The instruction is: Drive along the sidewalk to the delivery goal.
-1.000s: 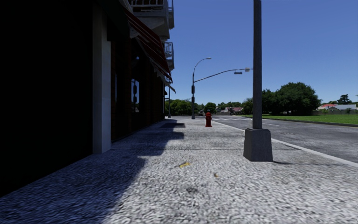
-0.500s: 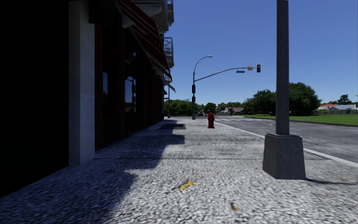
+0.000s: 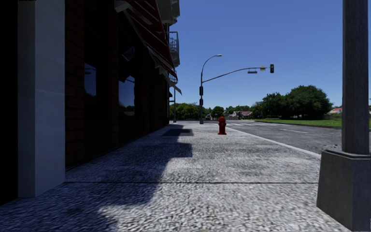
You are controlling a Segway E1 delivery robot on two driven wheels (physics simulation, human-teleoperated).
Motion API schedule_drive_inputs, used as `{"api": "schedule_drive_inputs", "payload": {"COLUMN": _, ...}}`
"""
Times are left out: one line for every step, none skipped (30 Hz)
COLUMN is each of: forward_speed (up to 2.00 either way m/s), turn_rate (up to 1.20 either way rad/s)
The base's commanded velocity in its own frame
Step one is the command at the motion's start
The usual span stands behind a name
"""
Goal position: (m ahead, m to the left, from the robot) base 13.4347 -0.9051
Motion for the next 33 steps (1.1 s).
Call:
{"api": "schedule_drive_inputs", "payload": {"forward_speed": 1.71, "turn_rate": 0.0}}
{"api": "schedule_drive_inputs", "payload": {"forward_speed": 1.71, "turn_rate": 0.0}}
{"api": "schedule_drive_inputs", "payload": {"forward_speed": 1.72, "turn_rate": 0.0}}
{"api": "schedule_drive_inputs", "payload": {"forward_speed": 1.74, "turn_rate": 0.0}}
{"api": "schedule_drive_inputs", "payload": {"forward_speed": 1.74, "turn_rate": 0.0}}
{"api": "schedule_drive_inputs", "payload": {"forward_speed": 1.76, "turn_rate": 0.0}}
{"api": "schedule_drive_inputs", "payload": {"forward_speed": 1.77, "turn_rate": 0.0}}
{"api": "schedule_drive_inputs", "payload": {"forward_speed": 1.78, "turn_rate": 0.0}}
{"api": "schedule_drive_inputs", "payload": {"forward_speed": 1.81, "turn_rate": 0.0}}
{"api": "schedule_drive_inputs", "payload": {"forward_speed": 1.84, "turn_rate": 0.0}}
{"api": "schedule_drive_inputs", "payload": {"forward_speed": 1.84, "turn_rate": 0.0}}
{"api": "schedule_drive_inputs", "payload": {"forward_speed": 1.85, "turn_rate": 0.0}}
{"api": "schedule_drive_inputs", "payload": {"forward_speed": 1.9, "turn_rate": 0.0}}
{"api": "schedule_drive_inputs", "payload": {"forward_speed": 1.95, "turn_rate": 0.0}}
{"api": "schedule_drive_inputs", "payload": {"forward_speed": 2.0, "turn_rate": 0.0}}
{"api": "schedule_drive_inputs", "payload": {"forward_speed": 2.0, "turn_rate": 0.0}}
{"api": "schedule_drive_inputs", "payload": {"forward_speed": 2.0, "turn_rate": 0.0}}
{"api": "schedule_drive_inputs", "payload": {"forward_speed": 2.0, "turn_rate": 0.0}}
{"api": "schedule_drive_inputs", "payload": {"forward_speed": 2.0, "turn_rate": 0.0}}
{"api": "schedule_drive_inputs", "payload": {"forward_speed": 2.0, "turn_rate": 0.0}}
{"api": "schedule_drive_inputs", "payload": {"forward_speed": 2.0, "turn_rate": 0.0}}
{"api": "schedule_drive_inputs", "payload": {"forward_speed": 2.0, "turn_rate": 0.0}}
{"api": "schedule_drive_inputs", "payload": {"forward_speed": 2.0, "turn_rate": 0.0}}
{"api": "schedule_drive_inputs", "payload": {"forward_speed": 2.0, "turn_rate": 0.0}}
{"api": "schedule_drive_inputs", "payload": {"forward_speed": 2.0, "turn_rate": 0.0}}
{"api": "schedule_drive_inputs", "payload": {"forward_speed": 2.0, "turn_rate": 0.0}}
{"api": "schedule_drive_inputs", "payload": {"forward_speed": 2.0, "turn_rate": 0.0}}
{"api": "schedule_drive_inputs", "payload": {"forward_speed": 2.0, "turn_rate": 0.0}}
{"api": "schedule_drive_inputs", "payload": {"forward_speed": 2.0, "turn_rate": 0.0}}
{"api": "schedule_drive_inputs", "payload": {"forward_speed": 2.0, "turn_rate": 0.0}}
{"api": "schedule_drive_inputs", "payload": {"forward_speed": 2.0, "turn_rate": 0.0}}
{"api": "schedule_drive_inputs", "payload": {"forward_speed": 2.0, "turn_rate": 0.0}}
{"api": "schedule_drive_inputs", "payload": {"forward_speed": 2.0, "turn_rate": 0.0}}
